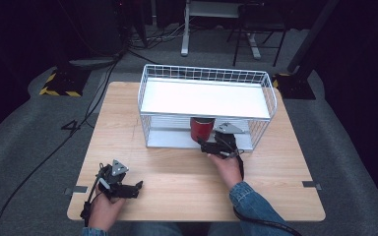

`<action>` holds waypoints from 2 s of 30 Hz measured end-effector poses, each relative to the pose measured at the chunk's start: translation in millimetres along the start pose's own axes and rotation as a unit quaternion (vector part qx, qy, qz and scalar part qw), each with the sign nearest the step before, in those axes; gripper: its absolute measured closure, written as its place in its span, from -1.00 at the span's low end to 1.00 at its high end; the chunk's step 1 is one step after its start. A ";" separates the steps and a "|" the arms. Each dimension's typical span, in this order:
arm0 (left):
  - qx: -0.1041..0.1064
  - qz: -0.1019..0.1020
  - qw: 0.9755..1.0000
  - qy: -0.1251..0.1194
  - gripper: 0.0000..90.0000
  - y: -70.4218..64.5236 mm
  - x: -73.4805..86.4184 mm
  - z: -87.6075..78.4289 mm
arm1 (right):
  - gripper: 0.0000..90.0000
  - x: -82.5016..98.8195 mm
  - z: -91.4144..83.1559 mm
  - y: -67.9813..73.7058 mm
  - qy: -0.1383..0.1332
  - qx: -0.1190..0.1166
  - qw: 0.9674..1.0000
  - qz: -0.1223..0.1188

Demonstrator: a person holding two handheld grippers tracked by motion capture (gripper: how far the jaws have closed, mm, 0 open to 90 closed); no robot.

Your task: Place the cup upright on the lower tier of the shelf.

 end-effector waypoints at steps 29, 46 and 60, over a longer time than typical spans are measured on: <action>0.003 0.003 1.000 0.000 -1.00 0.5 -0.1 0.1 | -0.66 25.2 -104.4 -21.5 0.018 -0.026 0.999 -0.042; 0.004 0.003 1.000 0.001 -1.00 1.8 -3.3 2.4 | -0.66 59.1 -165.0 -53.5 0.036 -0.021 0.999 -0.027; 0.004 0.000 1.000 0.001 -1.00 1.4 -3.0 2.2 | -0.66 101.2 -197.6 -89.3 0.039 0.002 0.999 0.012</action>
Point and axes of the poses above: each handheld gripper's, and its own axes: z roughly forward along the jaws, x roughly out of its underside, y roughly to its left, the point moved 6 cm from there along z, roughly forward along the jaws, and after that the axes turned 4 degrees about y, right-handed, at the moved point
